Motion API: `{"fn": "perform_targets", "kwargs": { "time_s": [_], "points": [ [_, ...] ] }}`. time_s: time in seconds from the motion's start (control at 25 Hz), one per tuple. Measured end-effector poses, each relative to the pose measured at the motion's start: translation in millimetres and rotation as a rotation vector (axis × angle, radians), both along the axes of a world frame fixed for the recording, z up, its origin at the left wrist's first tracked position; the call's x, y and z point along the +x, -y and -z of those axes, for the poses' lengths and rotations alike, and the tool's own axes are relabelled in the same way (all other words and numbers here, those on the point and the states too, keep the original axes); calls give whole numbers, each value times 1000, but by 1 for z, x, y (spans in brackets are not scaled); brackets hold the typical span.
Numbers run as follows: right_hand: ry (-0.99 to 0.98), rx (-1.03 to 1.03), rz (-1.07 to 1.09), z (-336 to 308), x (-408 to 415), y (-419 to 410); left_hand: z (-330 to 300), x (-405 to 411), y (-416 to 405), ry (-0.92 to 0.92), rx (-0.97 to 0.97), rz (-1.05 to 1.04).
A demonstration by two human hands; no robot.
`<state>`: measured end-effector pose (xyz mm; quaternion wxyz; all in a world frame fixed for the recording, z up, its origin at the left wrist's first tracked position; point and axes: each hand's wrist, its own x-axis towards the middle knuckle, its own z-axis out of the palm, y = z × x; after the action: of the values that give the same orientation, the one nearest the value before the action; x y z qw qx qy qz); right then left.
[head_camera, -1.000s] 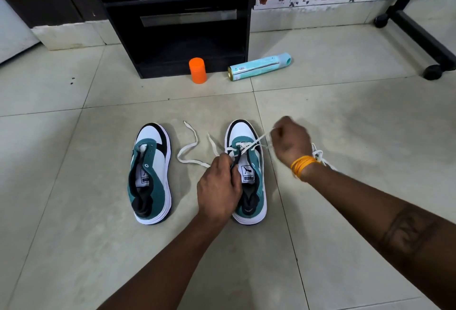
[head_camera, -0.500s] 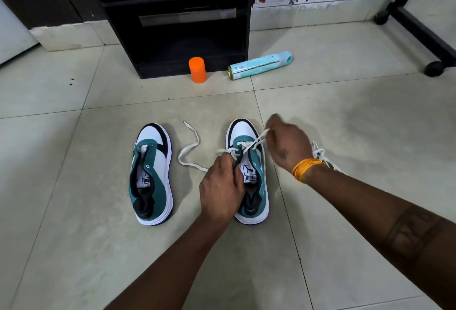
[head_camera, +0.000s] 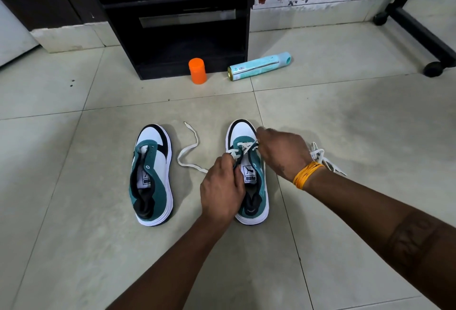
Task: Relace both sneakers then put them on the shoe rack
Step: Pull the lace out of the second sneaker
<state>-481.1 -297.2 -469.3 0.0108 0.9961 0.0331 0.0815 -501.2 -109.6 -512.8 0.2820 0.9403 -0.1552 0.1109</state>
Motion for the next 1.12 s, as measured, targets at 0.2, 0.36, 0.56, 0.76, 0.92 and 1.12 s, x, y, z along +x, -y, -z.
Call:
{"fn": "perform_targets", "kwargs": {
  "time_s": [0.2,0.36,0.56,0.76,0.92,1.12],
  "points": [
    [-77,201,215,-6,1,16,-1,0,-2,2,3,-1],
    [-65,-35,-247,-5,-1,-4,-2,1,-1,-21,-7,12],
    [-17,191,351,6,6,22,1,1,-4,-38,-12,2],
    [56,511,418,8,-16,31,2,4,-8,-24,-133,63],
    [74,656,268,10,-55,-22,-3,17,-25,-67,-348,169],
    [33,530,205,21,-60,-41,-28,45,-27,65,-315,146]
  ]
}}
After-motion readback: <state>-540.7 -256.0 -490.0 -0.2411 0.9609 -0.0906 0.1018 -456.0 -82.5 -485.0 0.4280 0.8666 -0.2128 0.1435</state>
